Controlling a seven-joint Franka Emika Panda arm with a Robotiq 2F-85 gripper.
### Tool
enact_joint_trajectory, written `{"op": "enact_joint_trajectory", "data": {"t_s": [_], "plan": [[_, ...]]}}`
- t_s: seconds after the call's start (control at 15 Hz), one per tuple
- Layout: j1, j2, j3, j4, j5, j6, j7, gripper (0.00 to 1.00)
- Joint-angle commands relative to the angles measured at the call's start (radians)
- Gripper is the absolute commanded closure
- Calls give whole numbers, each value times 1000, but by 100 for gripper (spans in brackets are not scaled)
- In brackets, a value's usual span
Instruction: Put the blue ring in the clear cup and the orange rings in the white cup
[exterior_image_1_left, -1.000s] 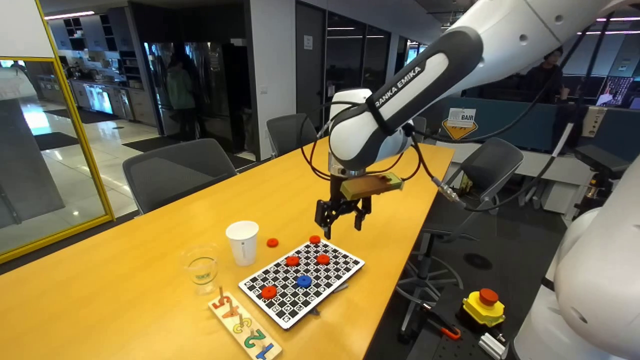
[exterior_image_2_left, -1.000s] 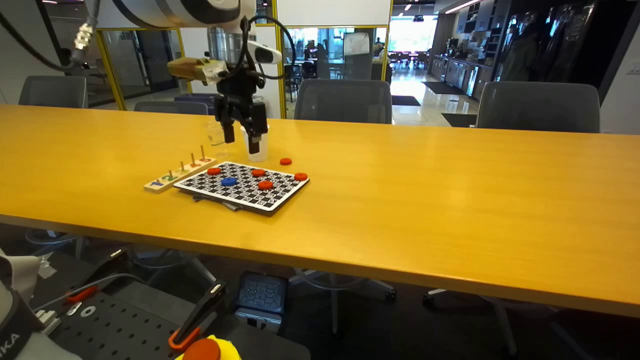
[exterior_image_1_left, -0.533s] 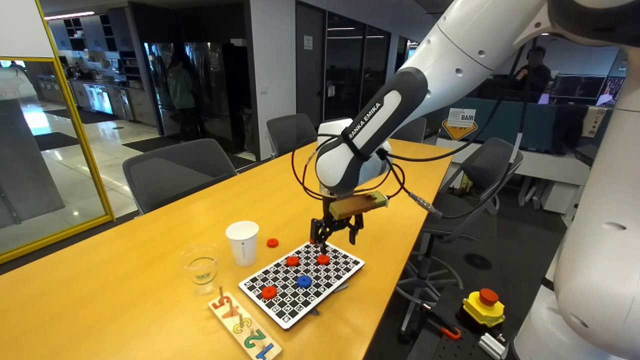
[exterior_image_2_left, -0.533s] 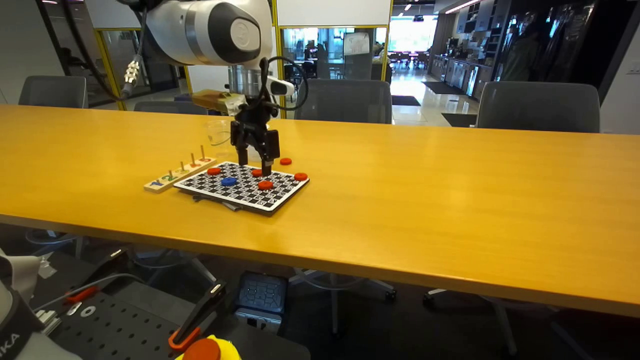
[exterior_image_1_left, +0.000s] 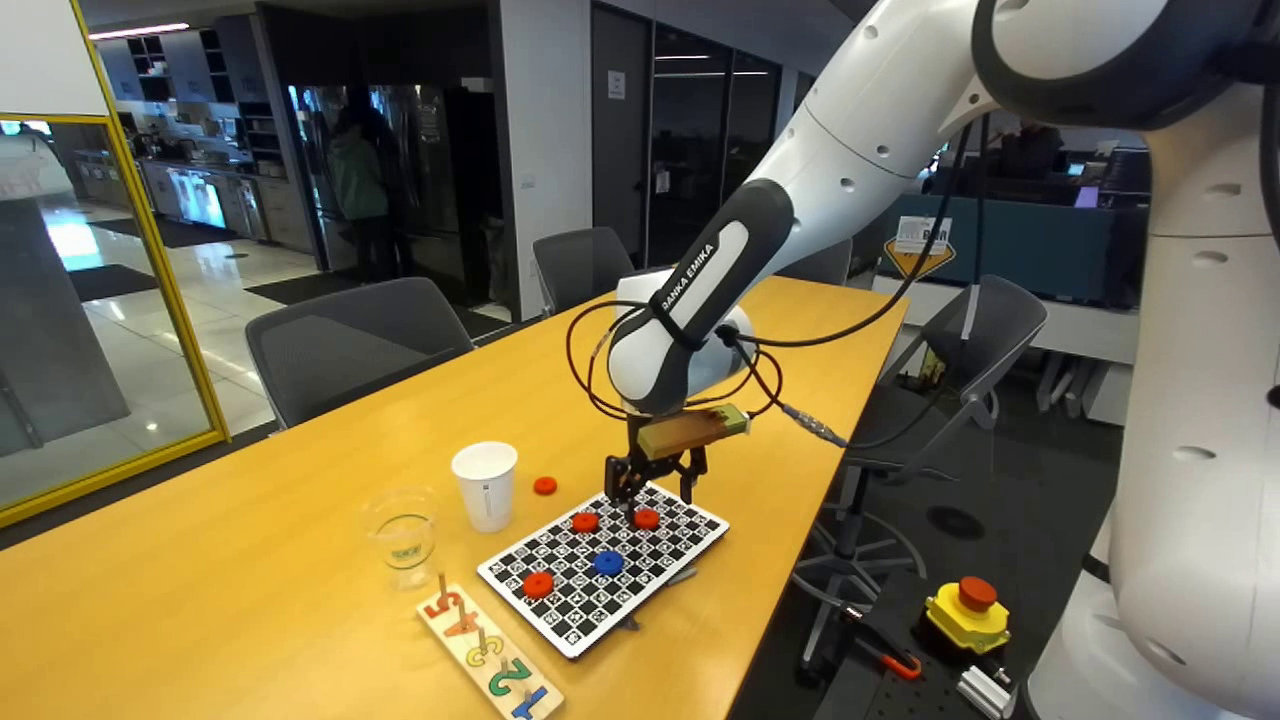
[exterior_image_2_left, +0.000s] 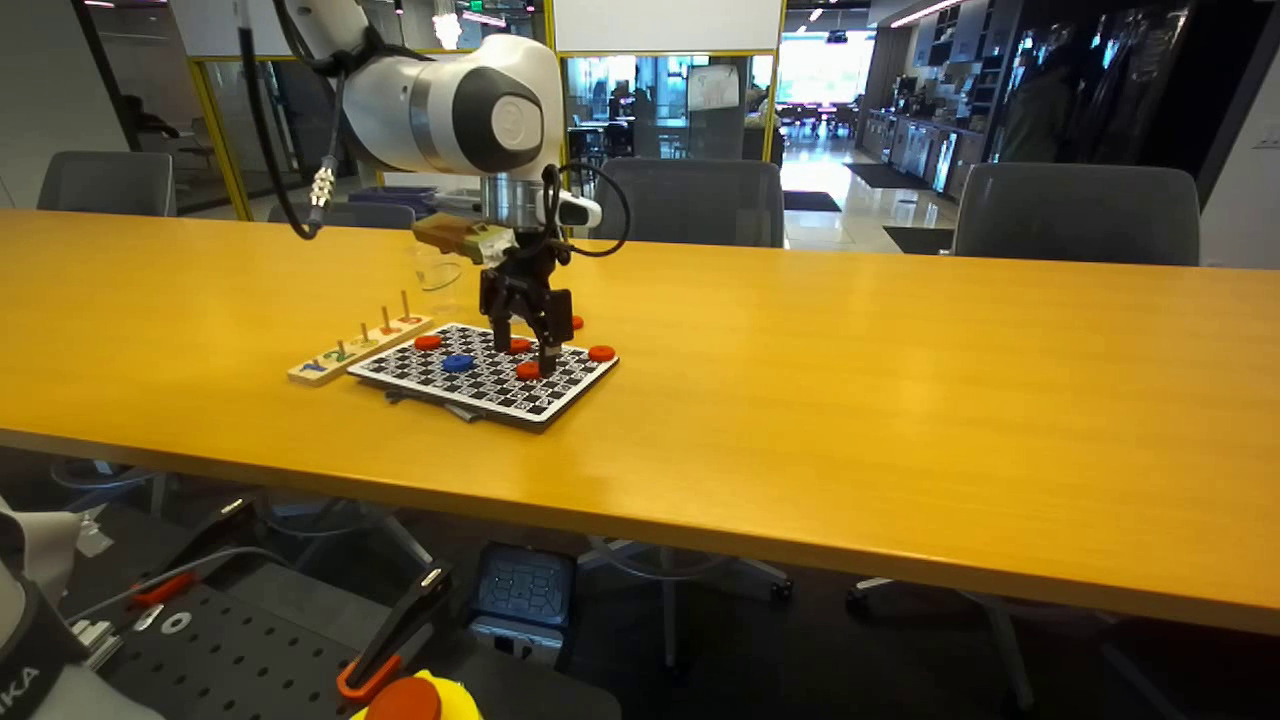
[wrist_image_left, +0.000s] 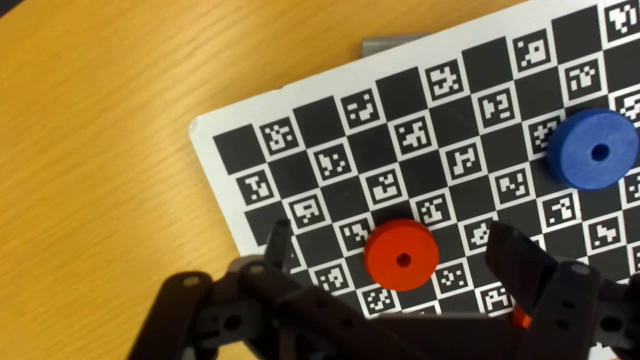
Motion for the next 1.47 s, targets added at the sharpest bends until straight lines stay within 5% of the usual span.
{"op": "enact_joint_trajectory", "data": {"t_s": [0.0, 0.53, 0.6, 1.0, 1.2, 1.4], "plan": [[13, 52, -16, 42, 34, 42, -31, 0], [13, 71, -26, 48, 40, 81, -35, 0], [13, 70, -27, 45, 38, 91, -36, 25], [-2, 60, -15, 47, 92, 52, -81, 66], [-2, 51, -16, 46, 111, 38, -99, 84], [4, 37, -22, 53, 104, 15, -93, 84]]}}
